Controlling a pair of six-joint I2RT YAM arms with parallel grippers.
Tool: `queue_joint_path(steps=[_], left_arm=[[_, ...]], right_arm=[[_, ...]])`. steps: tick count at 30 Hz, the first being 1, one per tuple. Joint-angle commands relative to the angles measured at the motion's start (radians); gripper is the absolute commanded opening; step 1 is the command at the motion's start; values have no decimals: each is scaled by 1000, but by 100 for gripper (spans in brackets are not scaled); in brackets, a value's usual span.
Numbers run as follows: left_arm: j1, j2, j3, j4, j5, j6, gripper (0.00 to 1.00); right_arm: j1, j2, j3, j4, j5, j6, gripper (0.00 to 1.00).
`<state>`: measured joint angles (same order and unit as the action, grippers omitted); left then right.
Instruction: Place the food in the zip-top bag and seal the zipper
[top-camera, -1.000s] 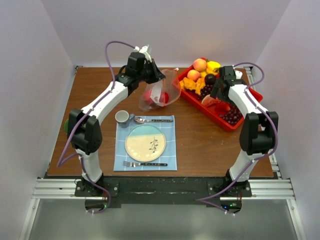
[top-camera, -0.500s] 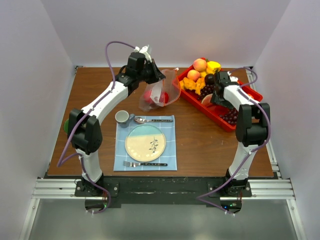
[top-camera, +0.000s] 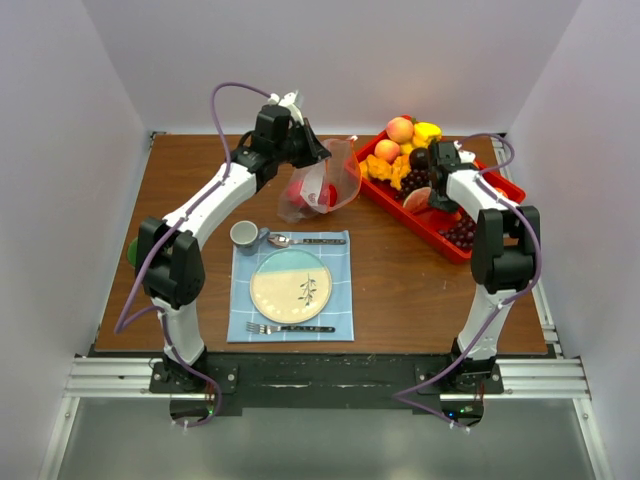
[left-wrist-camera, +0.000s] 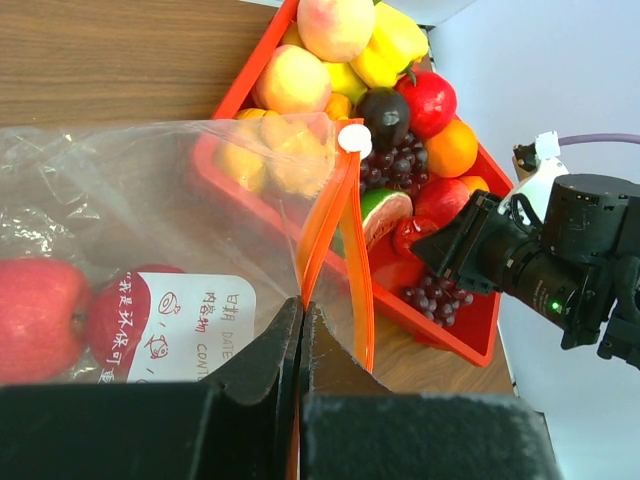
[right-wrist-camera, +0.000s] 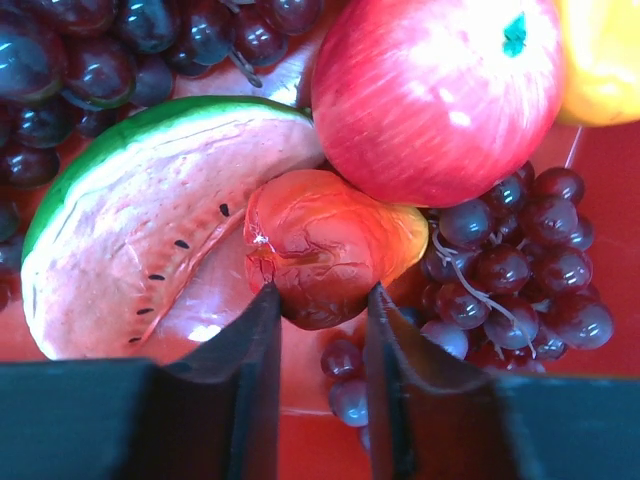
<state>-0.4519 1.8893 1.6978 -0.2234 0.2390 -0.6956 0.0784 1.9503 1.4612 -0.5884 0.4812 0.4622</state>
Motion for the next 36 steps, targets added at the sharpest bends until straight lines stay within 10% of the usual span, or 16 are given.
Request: queue_joint_path(steps=[1, 18, 36], left_arm=[[7, -16, -7, 55, 0, 8, 0], [5, -15, -21, 58, 3, -1, 0], [4, -35, -6, -1, 8, 16, 0]], right_arm=[[1, -53, 11, 16, 7, 6, 19], [60, -318, 16, -28, -144, 35, 6], [483, -323, 194, 117, -266, 108, 9]])
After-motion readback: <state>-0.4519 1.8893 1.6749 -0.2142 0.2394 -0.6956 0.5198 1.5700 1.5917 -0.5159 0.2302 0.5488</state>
